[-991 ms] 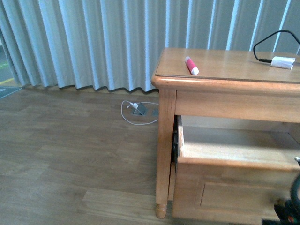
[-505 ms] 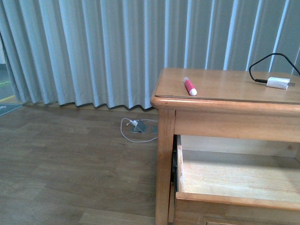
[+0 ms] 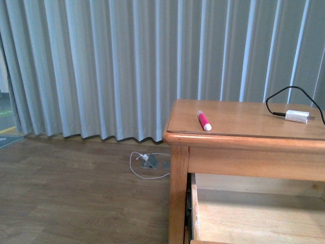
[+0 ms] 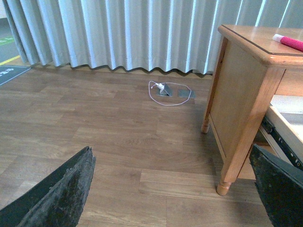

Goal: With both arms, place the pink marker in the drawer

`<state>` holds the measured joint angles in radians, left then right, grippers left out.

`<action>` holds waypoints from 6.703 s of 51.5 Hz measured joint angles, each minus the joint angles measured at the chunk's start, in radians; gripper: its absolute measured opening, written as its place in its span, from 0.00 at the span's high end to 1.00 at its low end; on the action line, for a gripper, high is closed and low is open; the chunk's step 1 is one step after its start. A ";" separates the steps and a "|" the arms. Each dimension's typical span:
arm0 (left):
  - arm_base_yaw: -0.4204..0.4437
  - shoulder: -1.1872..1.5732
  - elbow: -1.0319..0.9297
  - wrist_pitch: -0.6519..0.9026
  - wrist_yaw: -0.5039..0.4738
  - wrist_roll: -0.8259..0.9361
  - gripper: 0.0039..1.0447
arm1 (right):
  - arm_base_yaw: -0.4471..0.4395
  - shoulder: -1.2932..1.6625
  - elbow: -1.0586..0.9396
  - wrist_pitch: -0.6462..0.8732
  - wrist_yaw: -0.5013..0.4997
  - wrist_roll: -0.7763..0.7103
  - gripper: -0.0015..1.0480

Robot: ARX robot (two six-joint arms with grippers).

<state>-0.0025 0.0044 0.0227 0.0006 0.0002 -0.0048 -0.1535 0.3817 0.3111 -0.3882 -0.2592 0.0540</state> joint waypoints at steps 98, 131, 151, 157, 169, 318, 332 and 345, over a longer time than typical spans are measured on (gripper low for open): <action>-0.493 2.149 1.706 0.269 -0.059 0.048 0.05 | -0.001 -0.061 -0.004 -0.060 0.041 -0.032 0.08; -0.532 2.300 1.907 0.077 -0.097 0.063 0.28 | -0.001 -0.061 -0.004 -0.060 0.041 -0.032 0.08; -0.503 2.168 1.672 0.214 0.113 0.232 0.86 | -0.001 -0.061 -0.004 -0.060 0.041 -0.032 0.08; -0.481 2.059 1.510 0.274 0.276 0.320 0.86 | -0.001 -0.061 -0.004 -0.060 0.041 -0.032 0.08; -0.470 1.916 1.346 0.294 0.483 0.373 0.86 | -0.001 -0.061 -0.004 -0.060 0.041 -0.032 0.08; 0.004 0.219 0.000 0.229 0.000 0.000 0.96 | 0.000 -0.061 -0.005 -0.060 0.041 -0.032 0.08; 0.004 0.098 0.000 0.080 0.000 0.000 0.96 | 0.000 -0.061 -0.005 -0.060 0.041 -0.032 0.08; 0.004 0.001 0.000 0.002 0.000 0.000 0.96 | 0.000 -0.061 -0.005 -0.060 0.042 -0.032 0.08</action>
<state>0.0013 0.0051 0.0231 0.0021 0.0002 -0.0051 -0.1535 0.3206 0.3061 -0.4484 -0.2172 0.0216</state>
